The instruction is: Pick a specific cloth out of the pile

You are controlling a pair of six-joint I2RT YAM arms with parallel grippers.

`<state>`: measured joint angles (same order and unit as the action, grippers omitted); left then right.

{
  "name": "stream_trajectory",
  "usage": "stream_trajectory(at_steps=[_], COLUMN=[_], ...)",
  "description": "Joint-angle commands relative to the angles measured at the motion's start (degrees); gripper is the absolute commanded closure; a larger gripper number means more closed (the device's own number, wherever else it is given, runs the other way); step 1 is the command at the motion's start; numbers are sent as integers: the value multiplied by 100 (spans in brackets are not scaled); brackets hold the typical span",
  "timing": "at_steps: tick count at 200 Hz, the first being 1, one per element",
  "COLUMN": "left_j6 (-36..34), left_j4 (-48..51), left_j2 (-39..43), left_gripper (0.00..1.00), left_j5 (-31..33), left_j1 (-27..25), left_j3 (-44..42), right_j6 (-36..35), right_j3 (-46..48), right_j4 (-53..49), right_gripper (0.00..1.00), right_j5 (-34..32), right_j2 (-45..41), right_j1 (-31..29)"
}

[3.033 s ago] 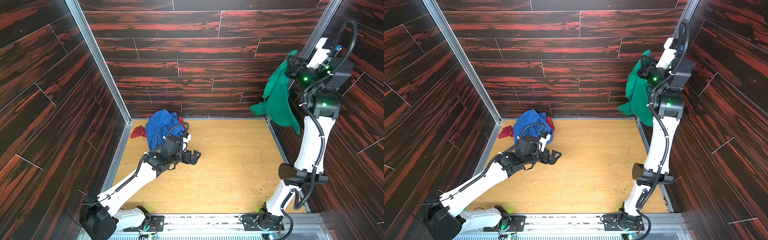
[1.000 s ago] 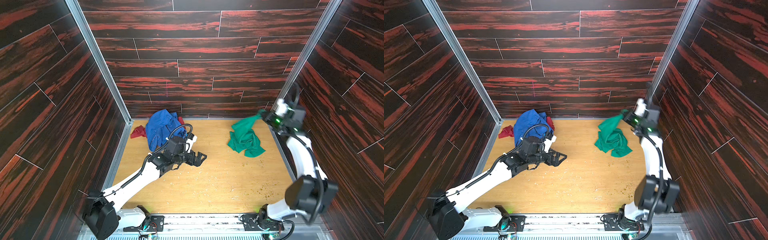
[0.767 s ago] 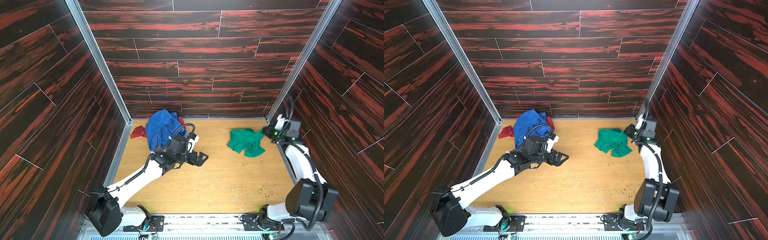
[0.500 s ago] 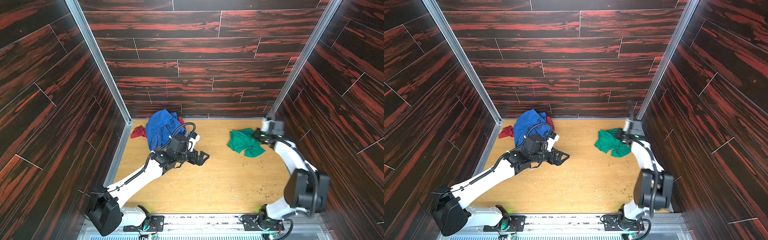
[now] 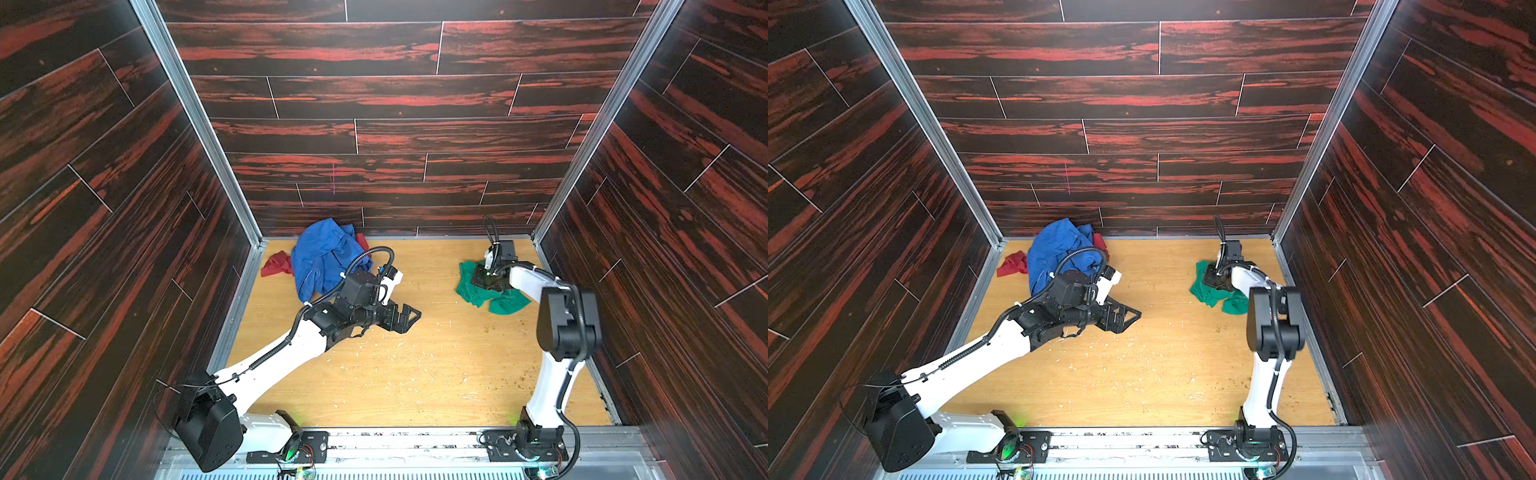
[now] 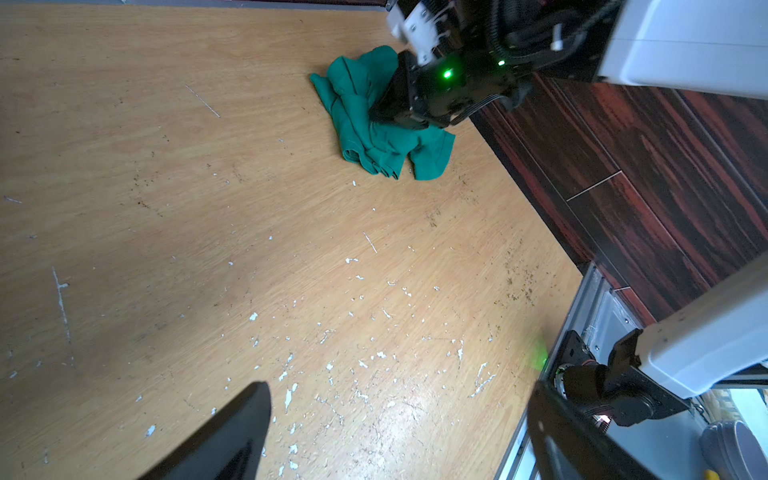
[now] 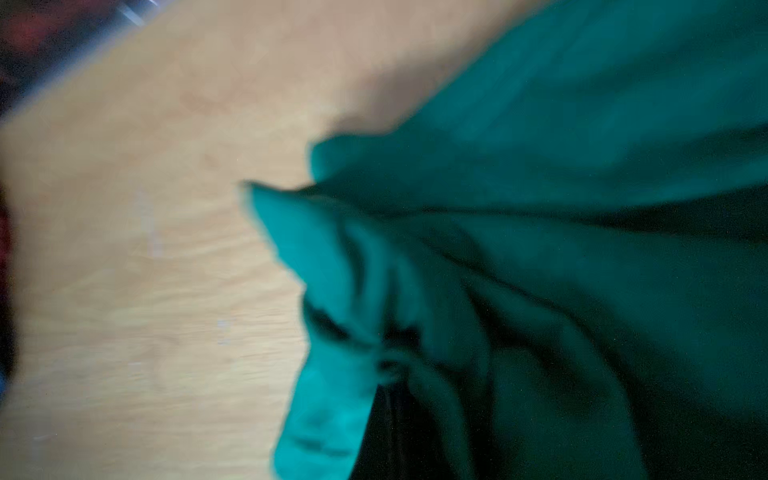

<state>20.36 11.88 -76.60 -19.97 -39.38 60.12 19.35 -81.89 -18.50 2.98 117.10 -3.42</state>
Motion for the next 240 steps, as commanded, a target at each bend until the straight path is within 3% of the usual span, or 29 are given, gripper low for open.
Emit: stream_trajectory(at_steps=[1,13,22,44,71,107,142,191,240], left_j6=[-35,-23,-23,-23,3,37,-61,-285,-414], left_j4=[-141,-168,-170,-207,-303,-476,-494,-390,-312], left_j2=[1,-2,-13,-30,-73,-77,-66,-7,179], left_gripper=[1,1,1,1,1,1,1,1,1], left_j5=[24,24,36,33,5,-17,-80,-157,27], left_j1=[-48,-60,-75,-97,-129,-176,-182,-193,-193], left_j3=[97,72,71,62,29,-96,-121,-83,-371], right_j6=[-134,-225,-280,-307,-201,-2,748,1022,867], right_j3=[-170,-142,-67,245,558,1126,1855,1886,1259], right_j4=[-217,-217,-183,-24,-13,-97,114,308,94], right_gripper=[81,59,49,33,20,17,18,26,31], right_j5=[169,173,84,-130,137,566,950,982,714], right_j2=[217,142,-18,-640,-1449,-2331,-2692,-1969,-1017], right_j1=[47,46,52,106,344,891,1791,2729,2904])
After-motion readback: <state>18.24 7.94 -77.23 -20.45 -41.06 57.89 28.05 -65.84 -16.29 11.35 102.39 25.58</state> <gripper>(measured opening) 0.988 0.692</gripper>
